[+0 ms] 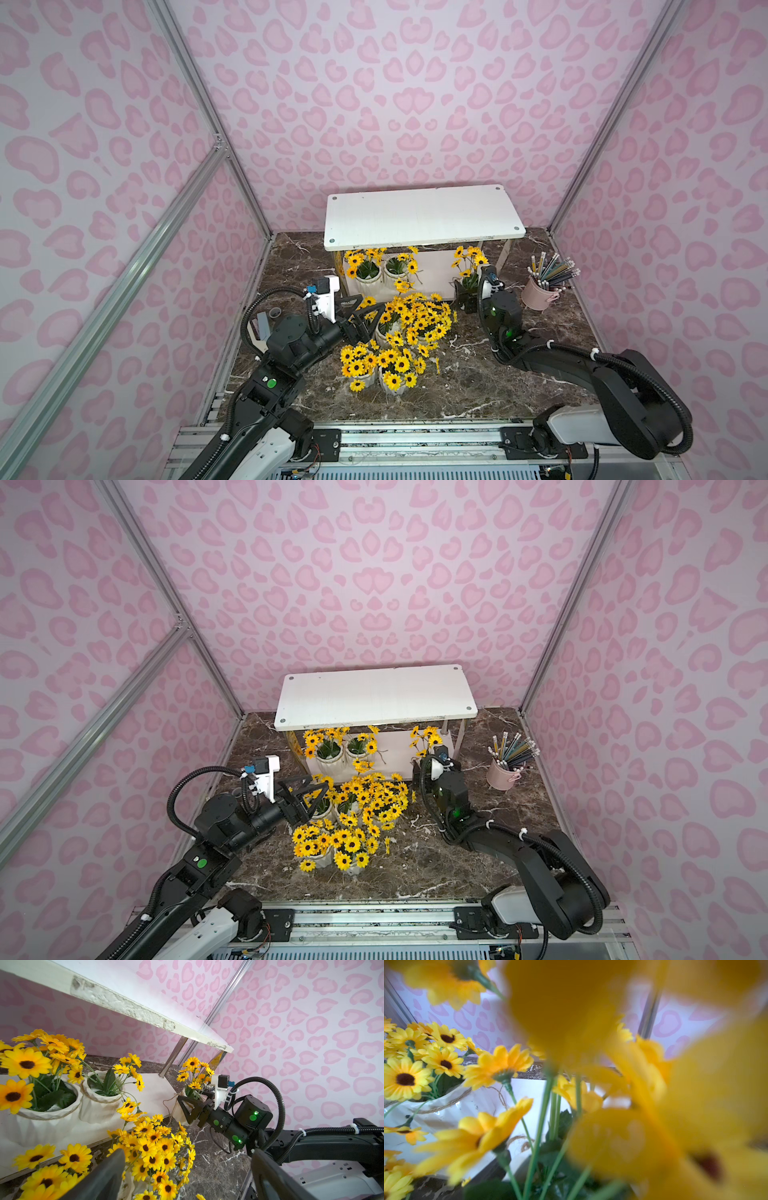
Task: Take the sunflower pots off the shelves
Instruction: Pick up the sunflower pot from the shelf.
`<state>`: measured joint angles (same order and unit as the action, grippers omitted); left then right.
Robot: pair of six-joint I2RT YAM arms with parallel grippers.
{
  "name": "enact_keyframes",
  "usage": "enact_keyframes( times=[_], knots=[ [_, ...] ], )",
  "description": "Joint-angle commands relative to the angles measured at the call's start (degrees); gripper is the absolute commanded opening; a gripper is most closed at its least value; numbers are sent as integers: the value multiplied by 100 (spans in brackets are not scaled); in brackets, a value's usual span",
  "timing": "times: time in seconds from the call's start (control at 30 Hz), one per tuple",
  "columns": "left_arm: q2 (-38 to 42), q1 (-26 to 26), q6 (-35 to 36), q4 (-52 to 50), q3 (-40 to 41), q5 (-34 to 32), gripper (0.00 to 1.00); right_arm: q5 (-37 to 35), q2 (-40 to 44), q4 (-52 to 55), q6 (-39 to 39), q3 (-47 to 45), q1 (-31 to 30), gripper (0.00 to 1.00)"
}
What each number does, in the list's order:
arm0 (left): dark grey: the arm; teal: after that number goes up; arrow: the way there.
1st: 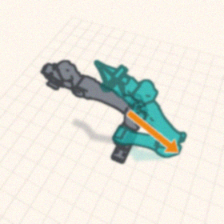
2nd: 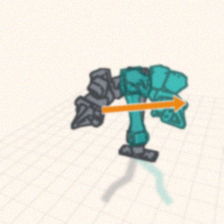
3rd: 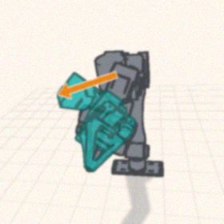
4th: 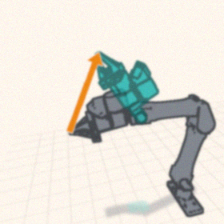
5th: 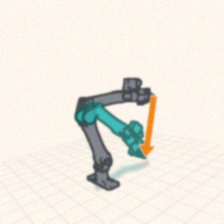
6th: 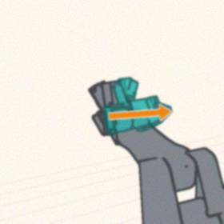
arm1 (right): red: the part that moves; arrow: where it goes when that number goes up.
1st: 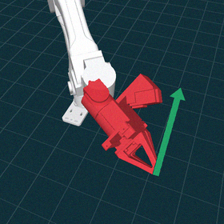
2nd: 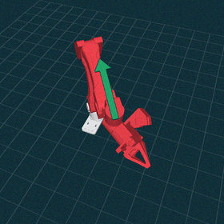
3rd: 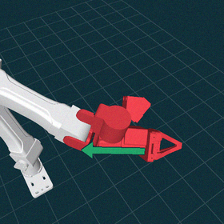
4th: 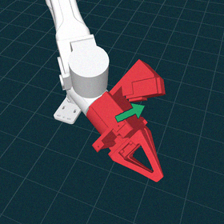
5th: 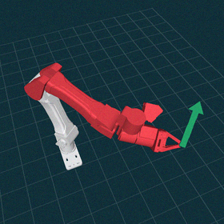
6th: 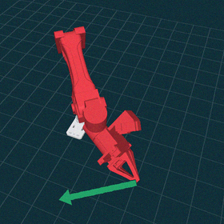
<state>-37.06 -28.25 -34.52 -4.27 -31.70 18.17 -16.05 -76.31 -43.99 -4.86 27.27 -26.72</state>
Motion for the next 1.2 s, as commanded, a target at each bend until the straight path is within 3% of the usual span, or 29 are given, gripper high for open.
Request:
enact_keyframes(
  times=[0.0,0.27,0.6,0.9,1.17],
  knots=[
    [-1,-5,-1,297,7,46,97,-302,408,-267,-195,-186,-16,0],
    [-91,-64,-46,452,30,116,97,-1098,1391,134,-363,-752,-663,0],
    [23,-154,-61,412,85,13,97,-1285,3174,759,-652,-1660,-1223,0],
    [-87,-238,-90,520,85,-51,97,-1847,3477,1198,-944,-1976,-2178,0],
    [-109,-277,-16,458,68,-133,97,-2314,3036,342,-673,-2409,-3326,0]
  ],
)
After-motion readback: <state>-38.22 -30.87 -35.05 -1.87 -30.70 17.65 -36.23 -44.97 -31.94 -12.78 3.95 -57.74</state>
